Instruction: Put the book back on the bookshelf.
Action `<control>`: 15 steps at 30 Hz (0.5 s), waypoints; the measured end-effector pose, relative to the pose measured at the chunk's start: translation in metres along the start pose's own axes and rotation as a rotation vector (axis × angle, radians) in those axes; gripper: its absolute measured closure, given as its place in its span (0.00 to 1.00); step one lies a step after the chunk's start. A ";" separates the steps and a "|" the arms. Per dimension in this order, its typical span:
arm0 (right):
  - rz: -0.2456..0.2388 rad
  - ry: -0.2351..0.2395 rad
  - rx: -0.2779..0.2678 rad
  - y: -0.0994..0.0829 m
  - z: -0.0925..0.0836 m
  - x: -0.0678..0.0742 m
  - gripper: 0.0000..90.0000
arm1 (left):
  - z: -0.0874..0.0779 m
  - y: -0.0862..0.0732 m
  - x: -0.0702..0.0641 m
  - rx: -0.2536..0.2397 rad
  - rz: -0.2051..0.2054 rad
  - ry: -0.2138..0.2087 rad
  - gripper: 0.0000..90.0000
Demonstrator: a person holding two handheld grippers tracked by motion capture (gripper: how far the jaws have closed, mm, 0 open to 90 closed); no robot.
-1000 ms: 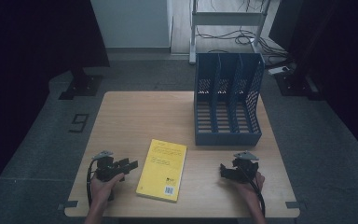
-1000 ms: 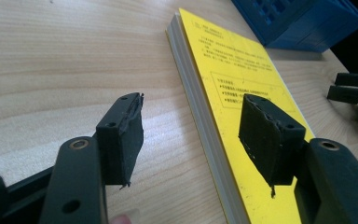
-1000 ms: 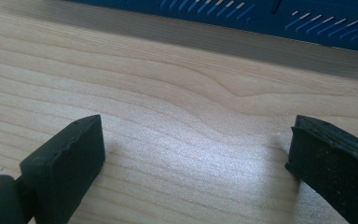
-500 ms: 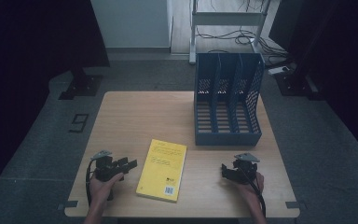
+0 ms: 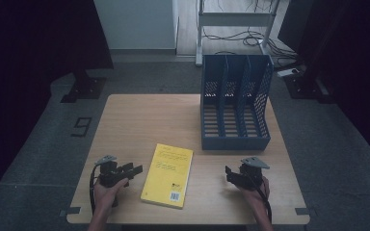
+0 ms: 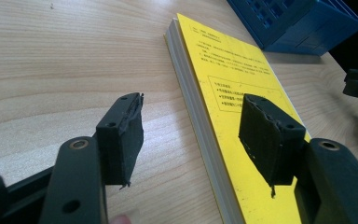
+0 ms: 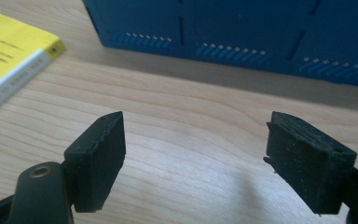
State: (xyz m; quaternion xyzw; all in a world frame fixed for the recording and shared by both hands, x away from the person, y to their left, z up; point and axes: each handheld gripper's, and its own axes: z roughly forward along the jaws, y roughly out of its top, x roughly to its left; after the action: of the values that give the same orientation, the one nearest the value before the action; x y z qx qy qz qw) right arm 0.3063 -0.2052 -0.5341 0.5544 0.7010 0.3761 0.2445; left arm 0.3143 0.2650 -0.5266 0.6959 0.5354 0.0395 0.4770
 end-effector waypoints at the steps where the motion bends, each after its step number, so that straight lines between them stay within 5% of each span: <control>1: 0.000 0.000 0.000 0.000 0.000 0.000 0.21 | 0.000 0.000 0.000 0.000 0.000 0.000 0.44; 15: -0.037 0.028 -0.025 0.006 -0.001 0.015 0.24 | 0.018 -0.003 -0.014 0.035 0.023 -0.042 0.44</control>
State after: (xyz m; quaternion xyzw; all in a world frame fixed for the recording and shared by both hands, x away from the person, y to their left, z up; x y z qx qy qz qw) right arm 0.3054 -0.1904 -0.5280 0.5331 0.7097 0.3880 0.2483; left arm 0.3162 0.2426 -0.5322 0.7111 0.5178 0.0211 0.4752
